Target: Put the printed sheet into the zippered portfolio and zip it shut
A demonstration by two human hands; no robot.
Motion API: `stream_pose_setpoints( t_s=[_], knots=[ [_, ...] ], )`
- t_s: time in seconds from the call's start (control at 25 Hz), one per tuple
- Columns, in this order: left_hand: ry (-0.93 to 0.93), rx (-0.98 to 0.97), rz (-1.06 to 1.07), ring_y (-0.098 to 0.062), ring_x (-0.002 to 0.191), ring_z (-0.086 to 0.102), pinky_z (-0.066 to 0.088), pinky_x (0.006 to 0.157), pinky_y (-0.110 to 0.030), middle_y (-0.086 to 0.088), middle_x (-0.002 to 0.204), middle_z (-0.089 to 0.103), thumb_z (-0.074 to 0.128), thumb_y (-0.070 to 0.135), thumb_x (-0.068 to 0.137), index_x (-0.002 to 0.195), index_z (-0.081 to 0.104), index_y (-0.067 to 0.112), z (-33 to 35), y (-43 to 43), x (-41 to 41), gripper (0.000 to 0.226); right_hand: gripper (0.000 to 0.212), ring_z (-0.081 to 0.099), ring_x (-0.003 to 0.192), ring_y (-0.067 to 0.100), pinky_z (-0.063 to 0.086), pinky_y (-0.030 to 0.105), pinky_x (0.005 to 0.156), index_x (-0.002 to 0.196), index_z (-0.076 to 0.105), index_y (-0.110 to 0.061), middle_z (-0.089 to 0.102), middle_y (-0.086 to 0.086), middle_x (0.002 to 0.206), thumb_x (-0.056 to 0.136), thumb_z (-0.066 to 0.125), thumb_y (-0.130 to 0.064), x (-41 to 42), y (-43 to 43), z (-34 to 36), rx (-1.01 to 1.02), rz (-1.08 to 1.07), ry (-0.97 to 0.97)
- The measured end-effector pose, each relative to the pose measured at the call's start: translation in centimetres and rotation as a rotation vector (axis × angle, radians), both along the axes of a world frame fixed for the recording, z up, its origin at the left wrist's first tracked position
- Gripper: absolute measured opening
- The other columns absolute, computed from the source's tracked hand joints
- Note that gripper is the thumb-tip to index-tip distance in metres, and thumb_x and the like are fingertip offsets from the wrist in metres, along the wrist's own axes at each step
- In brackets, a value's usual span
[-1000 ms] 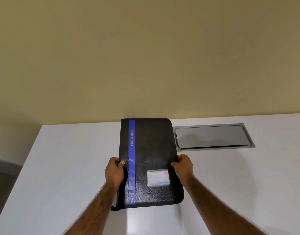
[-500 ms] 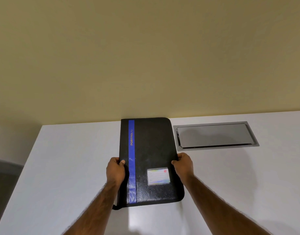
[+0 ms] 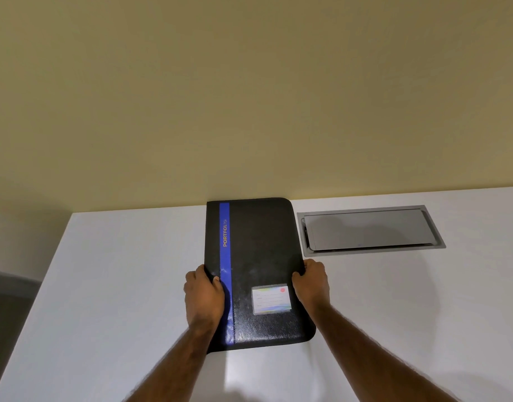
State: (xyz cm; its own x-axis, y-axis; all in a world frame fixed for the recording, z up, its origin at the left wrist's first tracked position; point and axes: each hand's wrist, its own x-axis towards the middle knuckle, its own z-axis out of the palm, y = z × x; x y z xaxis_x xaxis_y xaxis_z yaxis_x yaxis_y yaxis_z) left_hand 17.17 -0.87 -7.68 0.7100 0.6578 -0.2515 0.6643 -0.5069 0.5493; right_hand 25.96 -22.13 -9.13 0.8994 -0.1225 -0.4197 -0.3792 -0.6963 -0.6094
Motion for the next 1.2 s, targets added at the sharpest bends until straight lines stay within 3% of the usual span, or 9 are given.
stream_pose_setpoints(
  t_s=[0.16, 0.24, 0.36, 0.56, 0.8, 0.96, 1.2],
  knots=[
    [-0.054, 0.216, -0.332, -0.028, 0.142, 0.038, 0.036, 0.117, -0.043, -0.008, 0.16, 0.03, 0.054, 0.032, 0.097, 0.156, 0.027, 0.017, -1.2, -1.8, -2.2, 0.066, 0.038, 0.055, 0.117, 0.027, 0.049, 0.041, 0.097, 0.132, 0.051, -0.012, 0.056, 0.01, 0.129, 0.098, 0.051, -0.028, -1.7, 0.2, 0.5, -0.358, 0.287, -0.215],
    [-0.019, 0.298, -0.461, -0.028, 0.154, 0.019, 0.016, 0.125, -0.042, -0.009, 0.168, 0.014, 0.035, 0.044, 0.103, 0.16, 0.017, 0.018, -2.8, -2.2, -3.0, 0.066, 0.058, 0.051, 0.132, 0.035, 0.046, 0.048, 0.104, 0.143, 0.045, -0.006, 0.052, 0.017, 0.144, 0.095, 0.057, -0.036, -2.8, 0.5, -0.4, -0.483, 0.496, -0.358],
    [0.028, 0.374, -0.54, -0.026, 0.156, 0.006, 0.0, 0.123, -0.04, -0.006, 0.169, 0.006, 0.007, 0.056, 0.103, 0.161, 0.011, 0.02, -4.1, -2.3, -3.8, 0.068, 0.08, 0.025, 0.15, 0.033, 0.024, 0.049, 0.118, 0.155, 0.03, -0.011, 0.027, 0.012, 0.163, 0.093, 0.053, -0.056, -4.6, 1.0, -2.1, -0.476, 0.688, -0.346],
    [0.09, 0.427, -0.56, -0.026, 0.156, 0.003, 0.004, 0.122, -0.043, -0.004, 0.169, 0.002, 0.006, 0.062, 0.102, 0.161, 0.008, 0.02, -5.2, -1.9, -4.3, 0.073, 0.087, 0.015, 0.153, 0.03, 0.01, 0.052, 0.12, 0.157, 0.024, -0.018, 0.018, 0.006, 0.167, 0.089, 0.03, -0.071, -5.7, 0.9, -3.4, -0.511, 0.729, -0.284],
    [0.117, 0.444, -0.58, -0.025, 0.156, -0.002, 0.005, 0.122, -0.044, -0.004, 0.169, -0.002, 0.011, 0.062, 0.102, 0.161, 0.006, 0.019, -4.8, -2.1, -4.0, 0.073, 0.087, 0.018, 0.153, 0.03, 0.006, 0.05, 0.121, 0.157, 0.025, -0.019, 0.019, 0.005, 0.166, 0.089, 0.034, -0.073, -5.7, 0.9, -3.2, -0.506, 0.732, -0.301],
    [0.09, 0.439, -0.553, -0.024, 0.156, -0.005, 0.004, 0.122, -0.044, -0.004, 0.169, -0.003, 0.009, 0.065, 0.101, 0.161, 0.005, 0.018, -2.6, -2.7, -2.1, 0.076, 0.088, 0.017, 0.152, 0.031, -0.004, 0.045, 0.124, 0.156, 0.027, -0.016, 0.021, 0.008, 0.166, 0.09, 0.036, -0.074, -4.9, 1.0, -1.2, -0.56, 0.72, -0.348],
    [-0.026, 0.521, -0.547, -0.025, 0.156, -0.007, 0.002, 0.123, -0.044, -0.006, 0.169, -0.009, 0.0, 0.065, 0.099, 0.161, 0.0, 0.015, 5.8, -1.4, 3.0, 0.08, 0.082, 0.014, 0.153, 0.034, 0.015, 0.054, 0.121, 0.156, 0.024, -0.009, 0.019, 0.017, 0.165, 0.098, 0.025, -0.067, -0.3, 1.5, 6.8, -0.581, 0.724, -0.588]
  ],
)
